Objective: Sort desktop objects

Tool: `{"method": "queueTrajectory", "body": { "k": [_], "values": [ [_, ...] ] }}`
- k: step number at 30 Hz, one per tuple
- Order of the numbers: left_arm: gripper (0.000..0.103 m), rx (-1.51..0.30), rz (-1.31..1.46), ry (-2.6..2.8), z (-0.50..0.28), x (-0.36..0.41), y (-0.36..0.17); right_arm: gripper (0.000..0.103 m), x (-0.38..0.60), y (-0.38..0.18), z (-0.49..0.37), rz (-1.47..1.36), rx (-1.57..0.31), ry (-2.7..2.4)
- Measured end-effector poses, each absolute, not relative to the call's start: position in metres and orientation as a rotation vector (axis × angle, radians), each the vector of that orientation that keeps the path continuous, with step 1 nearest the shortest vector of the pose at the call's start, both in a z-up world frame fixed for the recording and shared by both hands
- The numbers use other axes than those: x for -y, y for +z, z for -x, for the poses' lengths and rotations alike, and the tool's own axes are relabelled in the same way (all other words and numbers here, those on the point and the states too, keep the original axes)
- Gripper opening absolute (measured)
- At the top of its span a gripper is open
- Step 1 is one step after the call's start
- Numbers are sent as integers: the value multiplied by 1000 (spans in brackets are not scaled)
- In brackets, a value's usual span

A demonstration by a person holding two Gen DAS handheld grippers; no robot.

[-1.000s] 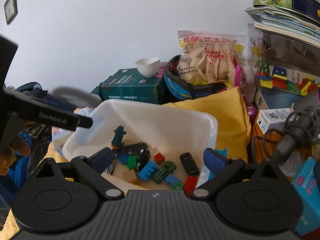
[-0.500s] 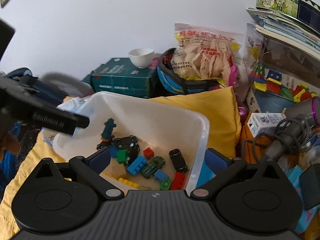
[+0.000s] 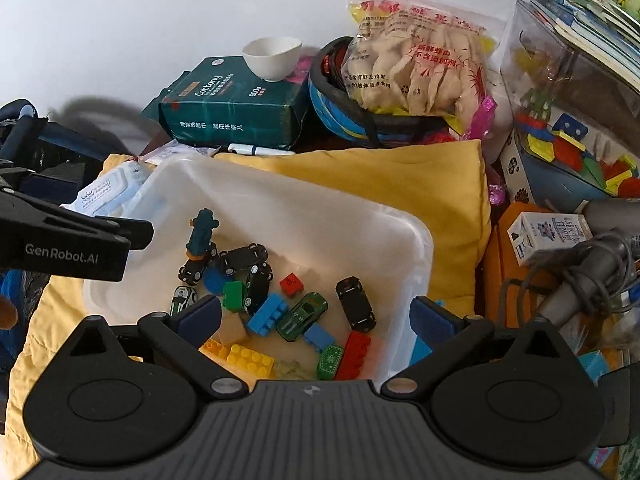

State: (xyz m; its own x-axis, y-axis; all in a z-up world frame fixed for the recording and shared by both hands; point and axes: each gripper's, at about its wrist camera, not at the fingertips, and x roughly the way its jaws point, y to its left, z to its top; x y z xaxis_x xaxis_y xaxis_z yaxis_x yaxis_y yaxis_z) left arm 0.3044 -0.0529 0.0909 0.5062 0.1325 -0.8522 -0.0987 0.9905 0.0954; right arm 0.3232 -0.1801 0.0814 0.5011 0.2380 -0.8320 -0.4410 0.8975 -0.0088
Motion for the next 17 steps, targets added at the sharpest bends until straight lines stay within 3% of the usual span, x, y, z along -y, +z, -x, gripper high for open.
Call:
{"method": "queueTrajectory", "body": {
  "k": [5, 9, 17],
  "values": [
    [93, -1032, -47, 126, -307, 55, 90, 103, 178, 77, -325, 262, -964, 404],
    [101, -1030, -27, 90, -307, 57, 90, 103, 181, 74, -326, 246, -968, 396],
    [103, -973, 14, 69, -301, 62, 90, 103, 185, 68, -322, 229, -962, 395]
  ]
}}
